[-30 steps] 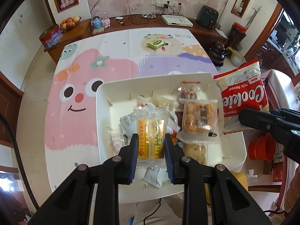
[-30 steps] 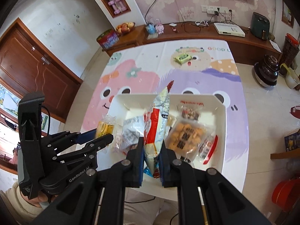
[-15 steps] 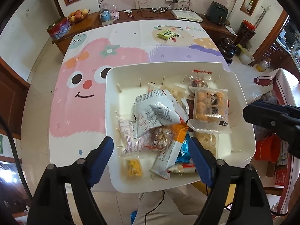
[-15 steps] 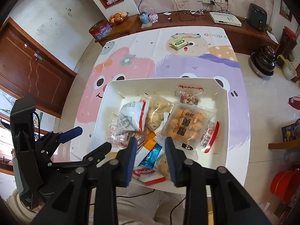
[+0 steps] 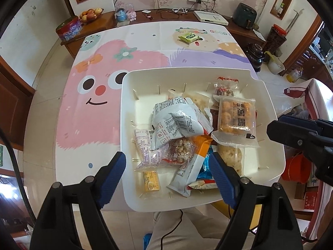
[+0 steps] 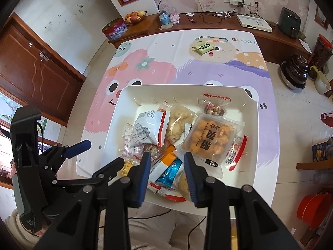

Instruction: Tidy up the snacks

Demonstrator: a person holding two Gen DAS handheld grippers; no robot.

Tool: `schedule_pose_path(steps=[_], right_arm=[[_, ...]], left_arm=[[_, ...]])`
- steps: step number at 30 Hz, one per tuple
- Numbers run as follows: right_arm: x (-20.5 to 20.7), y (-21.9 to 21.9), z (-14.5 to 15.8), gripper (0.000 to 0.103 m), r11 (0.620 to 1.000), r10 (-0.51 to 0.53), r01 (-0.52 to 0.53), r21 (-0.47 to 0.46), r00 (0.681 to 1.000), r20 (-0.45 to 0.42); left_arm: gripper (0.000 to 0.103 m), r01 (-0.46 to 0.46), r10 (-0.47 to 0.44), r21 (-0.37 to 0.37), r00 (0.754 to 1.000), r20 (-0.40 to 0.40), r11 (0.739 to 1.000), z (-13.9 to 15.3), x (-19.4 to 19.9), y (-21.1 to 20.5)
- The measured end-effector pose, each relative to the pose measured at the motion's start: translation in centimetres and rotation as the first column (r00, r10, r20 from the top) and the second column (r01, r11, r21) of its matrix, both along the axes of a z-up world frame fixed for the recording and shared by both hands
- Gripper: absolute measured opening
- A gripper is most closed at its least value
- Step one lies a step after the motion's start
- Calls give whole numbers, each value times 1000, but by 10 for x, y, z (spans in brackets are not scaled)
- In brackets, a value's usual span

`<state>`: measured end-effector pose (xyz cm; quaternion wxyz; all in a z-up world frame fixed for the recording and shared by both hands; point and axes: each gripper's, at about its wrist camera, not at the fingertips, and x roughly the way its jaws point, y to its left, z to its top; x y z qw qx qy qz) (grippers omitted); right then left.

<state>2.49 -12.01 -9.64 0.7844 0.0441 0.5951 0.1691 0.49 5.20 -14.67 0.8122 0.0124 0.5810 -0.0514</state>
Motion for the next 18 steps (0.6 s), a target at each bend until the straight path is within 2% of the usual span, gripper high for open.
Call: schedule_pose_path(steps=[18], right_arm=[[13,4,-12,33,1000,6,-6,-1,1000,-29]], left_arm=[[81,-16,16,7,1000,-8,1000,-4,17,0]])
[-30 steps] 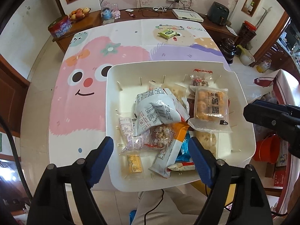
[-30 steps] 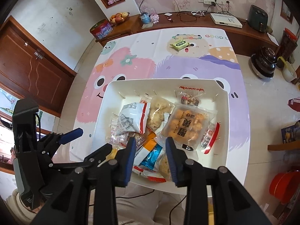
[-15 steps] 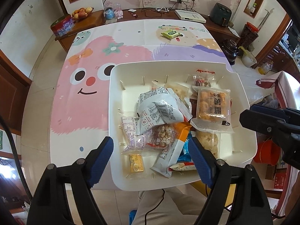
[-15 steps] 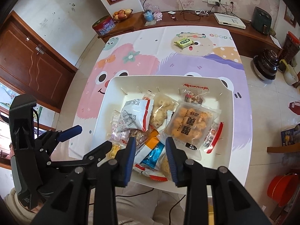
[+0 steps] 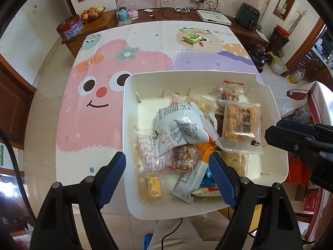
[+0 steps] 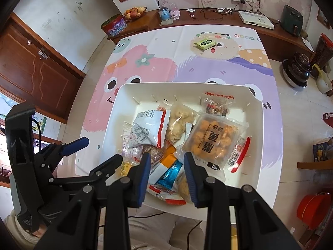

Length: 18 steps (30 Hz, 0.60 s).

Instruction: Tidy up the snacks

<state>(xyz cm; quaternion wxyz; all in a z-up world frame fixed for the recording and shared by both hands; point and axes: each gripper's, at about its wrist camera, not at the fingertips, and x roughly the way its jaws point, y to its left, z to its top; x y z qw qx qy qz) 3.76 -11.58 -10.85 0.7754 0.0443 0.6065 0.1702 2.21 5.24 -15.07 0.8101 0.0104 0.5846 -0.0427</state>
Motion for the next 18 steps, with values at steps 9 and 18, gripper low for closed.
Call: schedule_pose_path(steps=[9,18], right_arm=[[25,-7,6,33,999,-30,31,-15,999,23],[86,-16,35,33,996,-73,78,-47,991,110]], left_arm=[[81,-12,11,22,998,56,1000,14,34,11],[81,-51,42,52,985,169,997,48,100,33]])
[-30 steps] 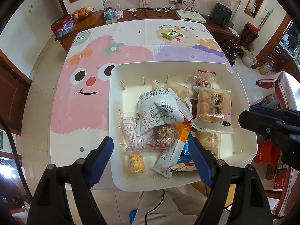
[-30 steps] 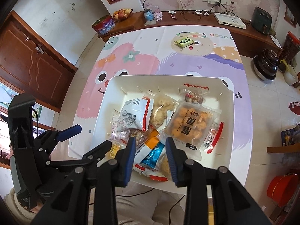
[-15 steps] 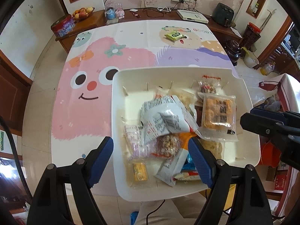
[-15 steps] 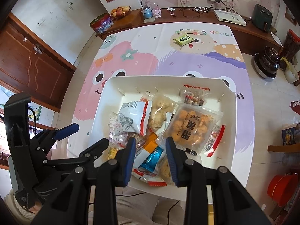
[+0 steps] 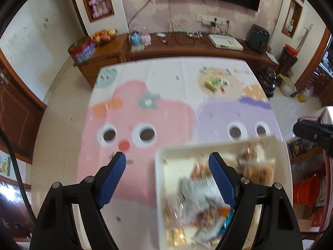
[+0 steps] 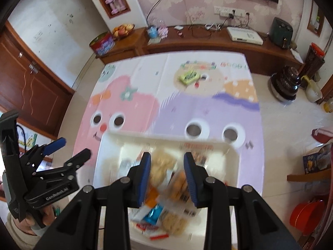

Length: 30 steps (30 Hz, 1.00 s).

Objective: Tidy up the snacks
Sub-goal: 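Move the right tool to the green pastry pack and grasp it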

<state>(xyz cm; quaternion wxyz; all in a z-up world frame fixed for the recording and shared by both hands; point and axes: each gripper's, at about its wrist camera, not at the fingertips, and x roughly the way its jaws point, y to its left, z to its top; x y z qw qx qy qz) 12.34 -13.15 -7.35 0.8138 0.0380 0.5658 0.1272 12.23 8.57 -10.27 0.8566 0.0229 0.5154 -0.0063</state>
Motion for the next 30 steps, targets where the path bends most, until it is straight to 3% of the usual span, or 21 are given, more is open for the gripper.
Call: schedule_pose_path(steps=[6,13,20,25,30], right_arm=[[67,-8,12,33,998,-60,60,-4,998,27],[152,-4,-5,33,992,-122,122,-9,992,8],[236,-6,-82,33,973,-229,229,-15,966,-122],[268,-11,-151,33,939,-313,340,61,913,-262],[283,-10,-191,33,904,-379,423,69,863,-333]], left_arm=[[83,-5,2,47,998,67,999,14,59,10],[83,-41,30,102,994,102,994,4,138,26],[83,-77,72,108,996,56,991,-38,200,43],[83,-65,65,115,998,10,991,-70,224,48],[83,-41,44,114,999,-20,993,-93,233,49]])
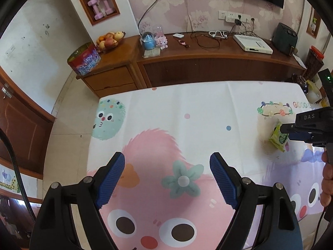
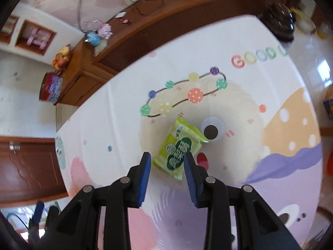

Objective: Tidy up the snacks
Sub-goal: 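Move the right tool to the green pastry pack and grasp it, then carry the green pastry pack over the tray and open the right tool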

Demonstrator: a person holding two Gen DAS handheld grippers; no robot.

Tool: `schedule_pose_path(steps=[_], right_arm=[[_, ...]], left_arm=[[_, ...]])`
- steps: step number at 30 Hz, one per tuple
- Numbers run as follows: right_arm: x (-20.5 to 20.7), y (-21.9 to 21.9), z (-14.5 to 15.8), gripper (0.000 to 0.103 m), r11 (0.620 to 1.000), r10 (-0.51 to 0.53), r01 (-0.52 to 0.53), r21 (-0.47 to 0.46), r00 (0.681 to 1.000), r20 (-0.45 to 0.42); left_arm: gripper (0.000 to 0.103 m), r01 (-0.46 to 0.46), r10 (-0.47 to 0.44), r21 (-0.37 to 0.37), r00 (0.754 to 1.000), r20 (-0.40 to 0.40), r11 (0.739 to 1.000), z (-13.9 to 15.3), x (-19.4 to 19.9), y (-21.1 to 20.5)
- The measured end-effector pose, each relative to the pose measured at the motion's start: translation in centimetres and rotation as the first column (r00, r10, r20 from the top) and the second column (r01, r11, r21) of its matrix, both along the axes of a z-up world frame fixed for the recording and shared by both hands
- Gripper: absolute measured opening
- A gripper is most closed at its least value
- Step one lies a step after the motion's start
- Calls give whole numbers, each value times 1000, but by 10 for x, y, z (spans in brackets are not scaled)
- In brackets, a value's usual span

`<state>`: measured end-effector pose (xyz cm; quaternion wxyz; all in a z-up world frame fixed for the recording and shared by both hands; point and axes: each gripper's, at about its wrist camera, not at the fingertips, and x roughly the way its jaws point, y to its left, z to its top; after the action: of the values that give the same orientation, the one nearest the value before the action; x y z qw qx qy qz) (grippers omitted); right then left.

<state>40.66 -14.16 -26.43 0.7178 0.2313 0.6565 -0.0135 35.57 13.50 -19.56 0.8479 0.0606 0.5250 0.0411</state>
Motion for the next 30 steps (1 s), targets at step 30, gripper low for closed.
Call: schedule_pose_path(steps=[30], right_arm=[[-14,47,-7,37,976,125,-131,-173,991,-43]], left_arm=[[83,46,-50,-66,997,-58,997,-16,-22,-12]])
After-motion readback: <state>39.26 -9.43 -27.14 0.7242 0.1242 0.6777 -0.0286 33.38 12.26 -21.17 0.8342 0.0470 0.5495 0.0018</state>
